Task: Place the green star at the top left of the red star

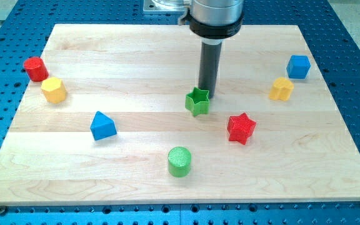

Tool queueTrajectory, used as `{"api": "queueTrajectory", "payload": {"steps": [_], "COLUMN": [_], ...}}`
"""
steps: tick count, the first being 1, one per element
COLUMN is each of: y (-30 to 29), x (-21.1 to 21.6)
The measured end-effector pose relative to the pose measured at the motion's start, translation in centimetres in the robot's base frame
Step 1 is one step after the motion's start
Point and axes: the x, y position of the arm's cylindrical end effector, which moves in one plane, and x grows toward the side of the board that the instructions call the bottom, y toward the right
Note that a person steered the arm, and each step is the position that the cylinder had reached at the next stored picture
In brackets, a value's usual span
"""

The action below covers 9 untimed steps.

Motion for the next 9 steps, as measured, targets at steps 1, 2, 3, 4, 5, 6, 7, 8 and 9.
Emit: {"api": "queueTrajectory", "payload": {"steps": [1,2,3,4,5,6,7,8,9], "y": [1.6,-2.9,-4.8,-3.7,0.6,1.0,-0.1,-1.2,-3.2], "x": [-1.7,-1.4,2.6,1.5,1.3,3.2,3.9,3.9,4.6]}}
